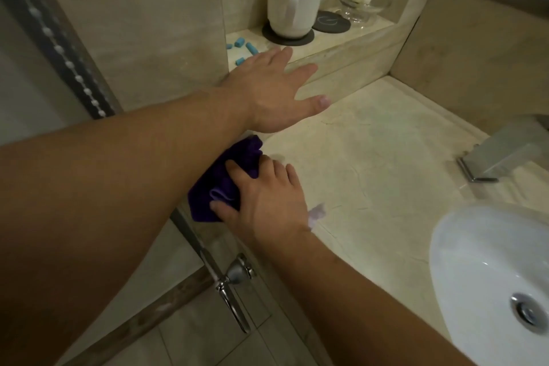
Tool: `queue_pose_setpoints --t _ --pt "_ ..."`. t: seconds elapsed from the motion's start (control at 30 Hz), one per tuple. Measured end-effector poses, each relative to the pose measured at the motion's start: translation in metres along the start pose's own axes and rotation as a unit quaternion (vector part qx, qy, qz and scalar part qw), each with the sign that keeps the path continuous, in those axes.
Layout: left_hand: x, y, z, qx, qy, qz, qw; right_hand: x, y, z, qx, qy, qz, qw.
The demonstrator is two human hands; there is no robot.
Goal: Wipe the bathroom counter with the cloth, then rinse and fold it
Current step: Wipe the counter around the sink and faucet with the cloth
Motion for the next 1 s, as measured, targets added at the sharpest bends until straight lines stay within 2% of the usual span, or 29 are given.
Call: queue_pose_setpoints --t 0.1,0.2,0.37,0.47,0.6,0.73,1.0 --pt "0.003 0.002 0.001 -0.007 0.001 -0.046 0.999 -0.011 0.028 0.007 0.02 0.028 -0.022 0.999" --pt "0.003 0.003 0.001 -0.009 0.007 -0.046 0.999 -0.027 0.078 0.019 0.062 0.053 -0.006 0.997" --pt "0.002 0.001 0.001 -0.005 0.011 -0.044 0.999 -0.049 0.188 0.054 0.205 0.061 0.017 0.977" --pt "0.001 0.002 0.002 -0.006 0.004 -0.037 0.999 -0.053 0.218 0.079 0.283 0.077 0.0 0.956" --pt "-0.001 0.002 0.002 -0.006 0.001 -0.033 0.999 -0.045 0.187 0.097 0.309 0.089 0.006 0.947" --pt "0.001 0.004 0.002 0.012 0.008 -0.045 0.999 -0.035 0.124 0.092 0.265 0.097 0.018 0.959" --pt "0.004 0.001 0.002 0.035 0.009 -0.057 0.998 0.0 0.001 0.009 0.178 0.062 0.002 0.982"
Point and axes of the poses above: each hand's wrist, its own z-axis away from the middle knuckle, its own x-axis out of the palm, y = z × x, the point moved 6 cm from there along -z, towards the middle knuckle, and after that the axes turned 4 degrees about x, right-handed, at the moved point
